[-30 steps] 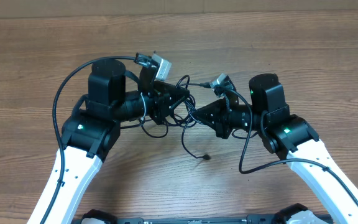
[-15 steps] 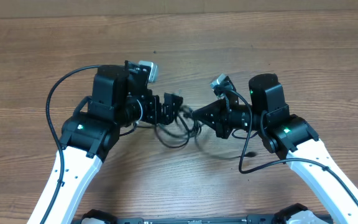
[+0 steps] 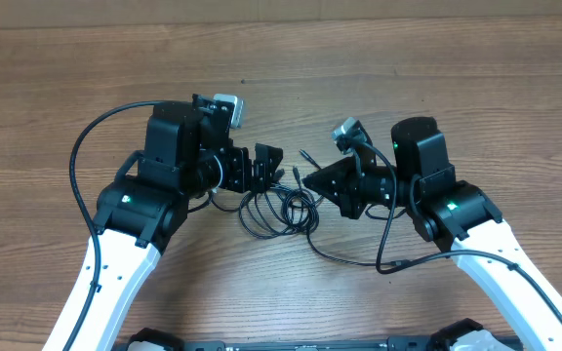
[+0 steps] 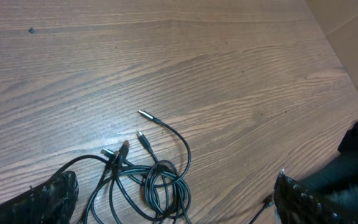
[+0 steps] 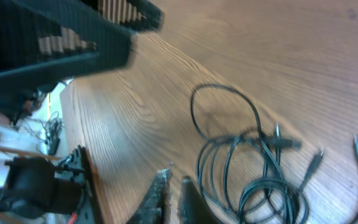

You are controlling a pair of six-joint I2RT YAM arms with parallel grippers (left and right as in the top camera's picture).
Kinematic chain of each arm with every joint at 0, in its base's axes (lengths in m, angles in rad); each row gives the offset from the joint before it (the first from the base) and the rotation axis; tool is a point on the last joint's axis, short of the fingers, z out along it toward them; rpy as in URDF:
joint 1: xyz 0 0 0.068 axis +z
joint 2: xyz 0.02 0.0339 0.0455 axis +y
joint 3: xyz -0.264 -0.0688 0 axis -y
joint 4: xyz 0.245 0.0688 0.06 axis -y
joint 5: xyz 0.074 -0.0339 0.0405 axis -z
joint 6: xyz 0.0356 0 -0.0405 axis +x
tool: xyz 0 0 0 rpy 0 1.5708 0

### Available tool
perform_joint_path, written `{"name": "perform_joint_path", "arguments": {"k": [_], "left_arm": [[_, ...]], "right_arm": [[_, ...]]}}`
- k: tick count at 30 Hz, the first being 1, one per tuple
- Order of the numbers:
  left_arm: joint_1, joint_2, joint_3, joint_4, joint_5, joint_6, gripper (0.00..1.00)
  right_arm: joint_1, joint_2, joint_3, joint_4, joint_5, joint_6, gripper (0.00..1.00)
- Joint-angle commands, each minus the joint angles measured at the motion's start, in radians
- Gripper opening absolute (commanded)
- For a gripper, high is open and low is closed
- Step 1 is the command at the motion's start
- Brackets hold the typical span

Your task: Untangle cables

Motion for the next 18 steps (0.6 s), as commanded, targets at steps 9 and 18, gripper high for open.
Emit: {"name": "perform_joint_path", "arguments": {"k": [9, 18], "left_arm": [[-0.009, -0.009, 0.016, 0.000, -0.013, 0.004, 1.00], [-0.009, -0.009, 0.016, 0.000, -0.013, 0.004, 1.00]], "right_arm": [[0.004, 0.052, 0.032, -0.121, 0.179, -0.013, 0.63], [0.004, 0.225, 0.032, -0.177, 0.179, 0.106, 0.66]]}}
